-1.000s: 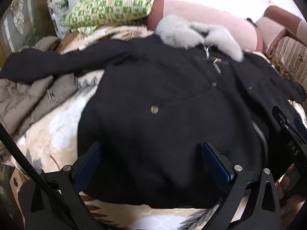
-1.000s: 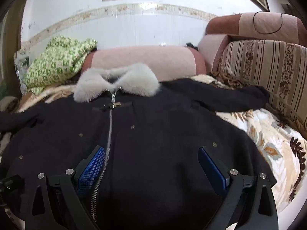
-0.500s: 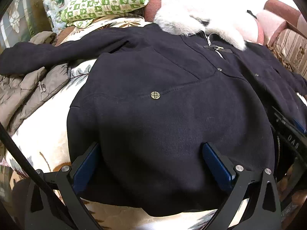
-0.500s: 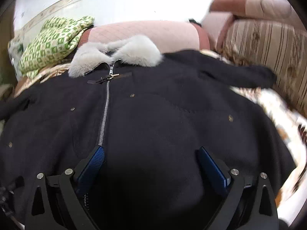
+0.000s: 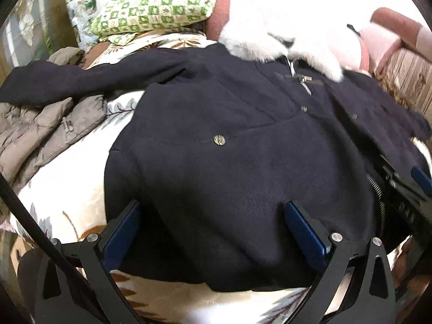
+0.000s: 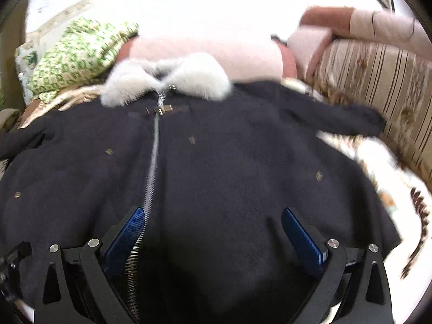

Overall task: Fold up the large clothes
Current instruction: 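Position both grippers over the black coat's body near the zipper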

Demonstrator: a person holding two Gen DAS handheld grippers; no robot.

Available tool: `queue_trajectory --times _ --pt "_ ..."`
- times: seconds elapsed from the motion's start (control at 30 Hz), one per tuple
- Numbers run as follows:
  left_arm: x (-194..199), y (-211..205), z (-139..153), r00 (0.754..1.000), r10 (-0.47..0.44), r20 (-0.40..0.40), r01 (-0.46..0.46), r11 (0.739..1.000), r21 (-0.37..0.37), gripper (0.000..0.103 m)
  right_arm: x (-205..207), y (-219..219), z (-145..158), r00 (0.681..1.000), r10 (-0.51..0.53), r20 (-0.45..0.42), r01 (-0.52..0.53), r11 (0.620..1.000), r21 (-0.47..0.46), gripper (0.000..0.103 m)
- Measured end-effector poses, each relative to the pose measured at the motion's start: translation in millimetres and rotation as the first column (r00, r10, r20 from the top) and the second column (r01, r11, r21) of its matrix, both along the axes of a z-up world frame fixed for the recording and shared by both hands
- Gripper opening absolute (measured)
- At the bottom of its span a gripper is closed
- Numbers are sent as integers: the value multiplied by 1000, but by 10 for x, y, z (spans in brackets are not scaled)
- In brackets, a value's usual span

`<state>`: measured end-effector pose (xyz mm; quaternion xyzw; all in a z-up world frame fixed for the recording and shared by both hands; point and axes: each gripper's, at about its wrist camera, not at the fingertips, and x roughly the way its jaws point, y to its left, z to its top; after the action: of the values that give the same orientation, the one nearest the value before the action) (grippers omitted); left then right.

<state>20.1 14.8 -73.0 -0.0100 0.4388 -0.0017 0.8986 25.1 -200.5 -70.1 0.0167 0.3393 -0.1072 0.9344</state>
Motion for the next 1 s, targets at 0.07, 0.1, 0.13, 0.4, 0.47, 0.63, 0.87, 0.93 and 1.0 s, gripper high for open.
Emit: queue_trajectory --times 0.07,0.1,0.13,0.4,0.47,0.63,0.87,0.93,1.0 --pt "0 7 88 1000 5 11 -5 1000 -5 103 -90 77 122 999 18 51 -17 999 -33 102" --pt "6 5 149 1000 7 27 -7 1000 0 103 -127 112 181 997 32 74 -29 998 -47 102" --pt "19 -9 205 999 9 43 -9 1000 9 103 -157 146 234 994 47 95 -42 997 -58 102" --pt "195 -143 562 985 -19 172 2 995 100 103 -203 106 722 978 67 199 -56 996 -63 102" --pt "303 -188 590 983 -35 183 14 993 114 103 -92 94 792 979 77 187 -69 996 -47 102" --pt "550 -215 539 983 -42 177 23 994 109 103 324 100 845 985 108 134 -105 994 -29 102" --pt "877 -79 323 990 -16 142 1 994 105 103 655 82 425 993 65 101 -67 998 14 102" --pt "897 20 290 991 4 136 -17 996 93 103 716 53 264 996 69 64 -71 997 19 102" --pt "894 142 306 990 27 136 -37 997 70 103 761 9 137 997 71 30 -71 997 26 102"
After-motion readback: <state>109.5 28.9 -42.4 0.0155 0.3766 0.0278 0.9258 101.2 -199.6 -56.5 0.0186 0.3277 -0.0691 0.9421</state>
